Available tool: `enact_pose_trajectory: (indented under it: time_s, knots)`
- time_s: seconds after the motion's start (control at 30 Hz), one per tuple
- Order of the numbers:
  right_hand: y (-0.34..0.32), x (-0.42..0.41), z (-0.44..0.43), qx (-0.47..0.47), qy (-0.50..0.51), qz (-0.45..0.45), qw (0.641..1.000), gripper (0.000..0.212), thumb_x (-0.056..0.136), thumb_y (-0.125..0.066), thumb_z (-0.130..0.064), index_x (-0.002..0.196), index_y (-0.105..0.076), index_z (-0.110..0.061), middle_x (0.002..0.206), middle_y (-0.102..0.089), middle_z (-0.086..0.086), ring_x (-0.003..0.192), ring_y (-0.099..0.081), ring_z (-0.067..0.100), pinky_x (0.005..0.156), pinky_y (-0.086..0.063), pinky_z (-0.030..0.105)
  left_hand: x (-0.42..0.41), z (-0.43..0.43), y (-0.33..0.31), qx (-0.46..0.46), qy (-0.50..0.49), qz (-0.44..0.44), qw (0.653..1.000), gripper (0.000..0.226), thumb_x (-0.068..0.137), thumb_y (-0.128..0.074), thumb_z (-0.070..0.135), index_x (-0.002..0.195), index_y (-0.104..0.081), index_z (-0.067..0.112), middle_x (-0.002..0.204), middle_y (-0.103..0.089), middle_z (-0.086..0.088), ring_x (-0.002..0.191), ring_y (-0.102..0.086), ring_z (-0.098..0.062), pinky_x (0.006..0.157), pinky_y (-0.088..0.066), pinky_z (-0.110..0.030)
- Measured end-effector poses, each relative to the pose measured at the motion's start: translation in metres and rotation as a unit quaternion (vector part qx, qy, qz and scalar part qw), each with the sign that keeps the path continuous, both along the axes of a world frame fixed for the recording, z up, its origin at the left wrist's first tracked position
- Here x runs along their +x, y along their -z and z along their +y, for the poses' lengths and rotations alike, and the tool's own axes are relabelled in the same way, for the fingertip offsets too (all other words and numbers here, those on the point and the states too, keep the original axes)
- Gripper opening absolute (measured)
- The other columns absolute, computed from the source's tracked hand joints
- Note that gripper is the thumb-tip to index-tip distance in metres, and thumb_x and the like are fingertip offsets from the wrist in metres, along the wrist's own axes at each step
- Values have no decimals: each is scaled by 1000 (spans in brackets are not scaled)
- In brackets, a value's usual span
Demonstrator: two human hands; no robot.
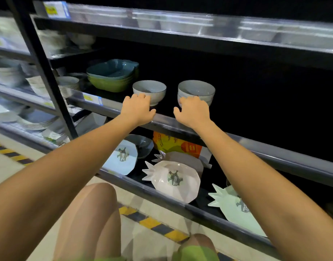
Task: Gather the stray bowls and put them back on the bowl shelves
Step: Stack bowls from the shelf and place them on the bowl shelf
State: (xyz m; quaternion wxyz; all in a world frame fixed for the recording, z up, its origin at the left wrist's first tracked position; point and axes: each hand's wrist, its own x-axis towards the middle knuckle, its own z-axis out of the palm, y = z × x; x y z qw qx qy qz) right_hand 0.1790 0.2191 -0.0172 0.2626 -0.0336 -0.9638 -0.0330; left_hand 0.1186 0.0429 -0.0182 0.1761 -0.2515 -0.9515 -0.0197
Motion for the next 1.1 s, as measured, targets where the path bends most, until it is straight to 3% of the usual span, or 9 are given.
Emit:
enact_pose_trajectory:
  time_s: [0.17, 0.43, 0.63, 0.73, 0.77, 0.83, 0.93, 1.0, 1.1]
  knots:
    - [4, -34, -31, -21, -13, -11, 1000, 43, 95, -39, -37, 123, -55, -8, 112, -65, 14, 105, -58, 31, 76, -46, 35, -29, -26, 6, -4, -26, 10, 1000, 51, 91, -44, 43, 126, -48, 7, 125, -54, -15, 114, -51, -34, 92, -40, -43]
    - [13, -106, -67, -182, 83, -14, 980, 54, 97, -31, -49, 107, -60, -5, 101, -67, 13, 95, -62, 31, 70, -39, 31, -104, -60, 9, 23, -11, 1, 1000, 58, 91, -44, 48, 131, -44, 6, 129, -53, -16, 118, -50, -36, 95, -40, -45]
    - [14, -158, -73, -412, 195, -59, 888, 77, 92, -32, -61, 145, -28, -5, 140, -47, 18, 124, -49, 36, 96, -42, 40, -150, -63, 15, 3, 25, -9, 1000, 57, 91, -41, 56, 92, -58, 2, 99, -64, -18, 95, -58, -35, 86, -41, -41]
    - [17, -176, -73, -536, 194, -53, 820, 74, 92, -39, -56, 146, -27, -7, 140, -48, 18, 116, -56, 38, 89, -53, 44, -167, -62, 17, -8, 44, -62, 997, 60, 90, -38, 61, 58, -44, 10, 76, -60, -11, 81, -58, -30, 80, -40, -38]
    - [17, -180, -74, -573, 193, -46, 795, 70, 93, -42, -53, 145, -30, -8, 137, -50, 17, 111, -59, 37, 81, -56, 42, -172, -62, 18, -7, 48, -82, 995, 61, 90, -36, 63, 60, -48, 10, 78, -62, -11, 83, -59, -30, 79, -41, -37]
    - [20, -186, -73, -629, 184, -31, 755, 61, 95, -45, -45, 143, -32, -9, 133, -53, 18, 105, -62, 35, 74, -57, 39, -182, -58, 22, 5, 43, -113, 993, 70, 89, -34, 66, 98, -63, 3, 106, -66, -16, 99, -59, -32, 83, -43, -37]
    - [22, -190, -73, -684, 174, -4, 708, 51, 96, -47, -33, 139, -38, -8, 131, -55, 19, 102, -64, 35, 73, -57, 38, -192, -53, 25, 33, 45, -189, 980, 87, 86, -33, 71, 140, -36, 3, 129, -57, -19, 116, -54, -35, 88, -42, -37]
    - [22, -191, -75, -702, 173, 5, 691, 46, 95, -45, -26, 137, -41, -8, 130, -55, 18, 100, -63, 35, 70, -56, 36, -198, -53, 27, 69, 72, -231, 968, 88, 84, -39, 71, 148, -19, 14, 138, -51, -16, 121, -52, -34, 90, -43, -37]
    - [21, -193, -77, -711, 167, 14, 683, 43, 94, -39, -20, 136, -42, -8, 129, -55, 19, 99, -63, 36, 73, -57, 38, -205, -56, 29, 107, 93, -241, 960, 86, 82, -46, 69, 147, -20, 20, 144, -45, -11, 124, -50, -32, 92, -44, -39]
